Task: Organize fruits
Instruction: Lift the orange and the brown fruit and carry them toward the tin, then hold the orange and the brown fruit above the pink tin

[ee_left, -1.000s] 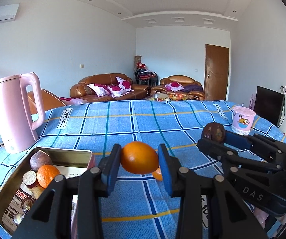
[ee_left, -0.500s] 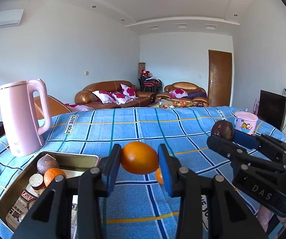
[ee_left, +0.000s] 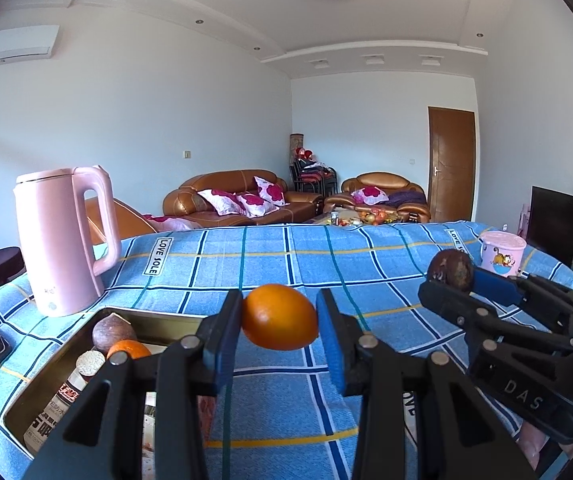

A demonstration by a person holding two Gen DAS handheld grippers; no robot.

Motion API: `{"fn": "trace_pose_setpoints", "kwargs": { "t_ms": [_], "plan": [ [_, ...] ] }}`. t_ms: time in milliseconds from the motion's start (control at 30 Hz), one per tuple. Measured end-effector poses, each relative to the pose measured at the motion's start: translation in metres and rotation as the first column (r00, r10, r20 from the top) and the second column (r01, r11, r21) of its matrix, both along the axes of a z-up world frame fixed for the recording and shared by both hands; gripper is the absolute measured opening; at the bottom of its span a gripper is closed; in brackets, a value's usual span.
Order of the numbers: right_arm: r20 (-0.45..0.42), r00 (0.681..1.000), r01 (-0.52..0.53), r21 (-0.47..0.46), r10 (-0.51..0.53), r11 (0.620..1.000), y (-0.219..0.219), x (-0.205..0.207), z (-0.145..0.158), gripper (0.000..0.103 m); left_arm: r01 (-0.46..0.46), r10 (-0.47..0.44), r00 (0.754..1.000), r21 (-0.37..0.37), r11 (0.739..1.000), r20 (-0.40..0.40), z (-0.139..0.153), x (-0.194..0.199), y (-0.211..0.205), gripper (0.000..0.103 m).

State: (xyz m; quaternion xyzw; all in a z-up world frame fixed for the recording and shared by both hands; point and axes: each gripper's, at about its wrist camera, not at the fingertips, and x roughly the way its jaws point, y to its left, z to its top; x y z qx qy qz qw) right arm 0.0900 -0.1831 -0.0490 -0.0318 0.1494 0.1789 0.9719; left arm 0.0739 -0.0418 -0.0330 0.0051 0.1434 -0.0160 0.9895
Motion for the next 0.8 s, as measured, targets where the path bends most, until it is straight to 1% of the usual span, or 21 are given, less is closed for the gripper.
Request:
{"fn": "trace_pose_setpoints", "kwargs": {
  "t_ms": [500, 800],
  "plan": [
    [-0.034, 0.997, -0.068, -0.012, 0.067, 0.998, 0.030, 0.004, 0.003, 0.045, -0.037, 0.036, 0.999, -0.011, 0.999, -0.034, -0.001, -0.002, 0.022, 0.039],
    [-0.037, 0.993, -0.114, -0.030, 0.113, 0.993, 0.055, 0.006, 0.009, 0.045, -0.084, 0.082, 0.994, -0.027, 0.996, -0.071, -0.004, -0.001, 0.045, 0.039]
  ]
}}
